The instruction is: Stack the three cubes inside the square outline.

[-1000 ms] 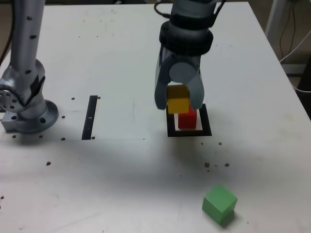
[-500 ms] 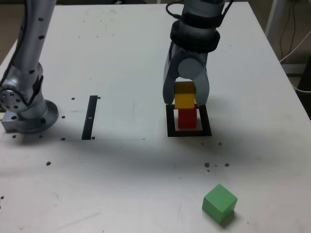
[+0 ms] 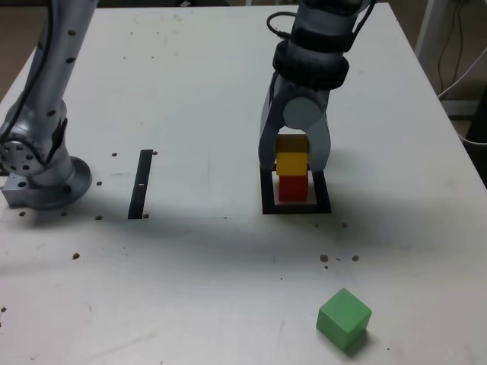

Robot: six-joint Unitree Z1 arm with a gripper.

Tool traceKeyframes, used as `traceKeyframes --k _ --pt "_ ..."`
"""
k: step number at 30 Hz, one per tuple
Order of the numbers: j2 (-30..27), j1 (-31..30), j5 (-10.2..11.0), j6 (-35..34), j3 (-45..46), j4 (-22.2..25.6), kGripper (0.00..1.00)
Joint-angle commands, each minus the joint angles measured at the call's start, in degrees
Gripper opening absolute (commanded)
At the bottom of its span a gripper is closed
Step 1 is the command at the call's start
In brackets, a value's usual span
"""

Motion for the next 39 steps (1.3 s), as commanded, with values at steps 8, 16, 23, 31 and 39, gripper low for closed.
traceKeyframes --k 8,16,23,31,39 --pt "1.3 0.1 -0.4 0.1 0.3 -0.9 0.39" --pt "1.5 0.1 -0.3 0.5 1.1 -2.0 0.84" --pt "1.4 0.1 -0.2 0.7 1.6 -2.3 0.98" --pt "-0.3 0.1 0.5 0.6 1.9 -2.0 0.99" --pt "-4.4 -0.2 3.1 -0.1 0.2 1.4 0.99"
